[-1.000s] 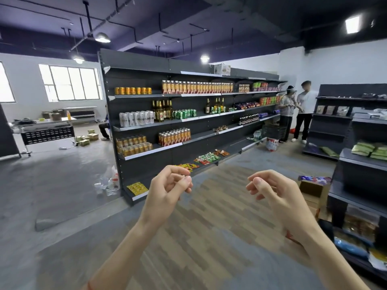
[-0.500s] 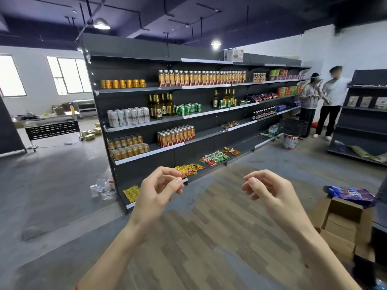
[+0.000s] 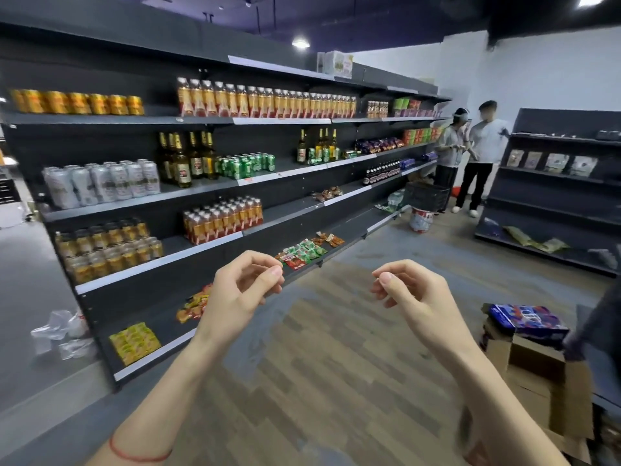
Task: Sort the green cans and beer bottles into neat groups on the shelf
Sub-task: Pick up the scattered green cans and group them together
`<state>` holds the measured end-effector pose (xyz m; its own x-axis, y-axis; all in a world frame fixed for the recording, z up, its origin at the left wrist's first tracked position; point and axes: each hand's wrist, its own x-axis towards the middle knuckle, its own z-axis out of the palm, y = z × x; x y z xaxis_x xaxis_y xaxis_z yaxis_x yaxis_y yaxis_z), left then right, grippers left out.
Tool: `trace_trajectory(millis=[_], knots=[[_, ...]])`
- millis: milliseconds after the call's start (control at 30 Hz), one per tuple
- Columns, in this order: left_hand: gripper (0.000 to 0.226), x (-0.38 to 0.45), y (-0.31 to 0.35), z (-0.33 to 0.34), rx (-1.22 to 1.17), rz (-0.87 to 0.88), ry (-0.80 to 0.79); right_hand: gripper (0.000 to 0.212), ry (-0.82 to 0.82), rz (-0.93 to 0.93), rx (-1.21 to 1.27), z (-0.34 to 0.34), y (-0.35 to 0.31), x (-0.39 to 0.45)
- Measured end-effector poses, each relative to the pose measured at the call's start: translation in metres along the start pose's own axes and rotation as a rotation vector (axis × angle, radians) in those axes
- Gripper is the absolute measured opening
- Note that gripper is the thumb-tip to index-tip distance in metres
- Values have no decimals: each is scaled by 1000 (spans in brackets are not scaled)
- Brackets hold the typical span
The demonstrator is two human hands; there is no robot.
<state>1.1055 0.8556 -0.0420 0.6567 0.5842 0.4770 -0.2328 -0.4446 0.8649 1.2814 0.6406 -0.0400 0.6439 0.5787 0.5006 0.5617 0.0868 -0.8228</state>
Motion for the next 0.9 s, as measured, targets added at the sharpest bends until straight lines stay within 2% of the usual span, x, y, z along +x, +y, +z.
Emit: trace_trajectory(millis=[100,400,633,900], knots=[[13,41,-19,14,-3,8,-24,18,17,14,-4,-6,25,35],[11,237,-122,116,7,9,-89,17,72,29,31,-42,180,215],[7,387,-182,188,27,-22,-49,22,32,57,88,-76,277,373],[8,530,-263,231,34,-81,-5,18,-16,77,104,-77,373,528]])
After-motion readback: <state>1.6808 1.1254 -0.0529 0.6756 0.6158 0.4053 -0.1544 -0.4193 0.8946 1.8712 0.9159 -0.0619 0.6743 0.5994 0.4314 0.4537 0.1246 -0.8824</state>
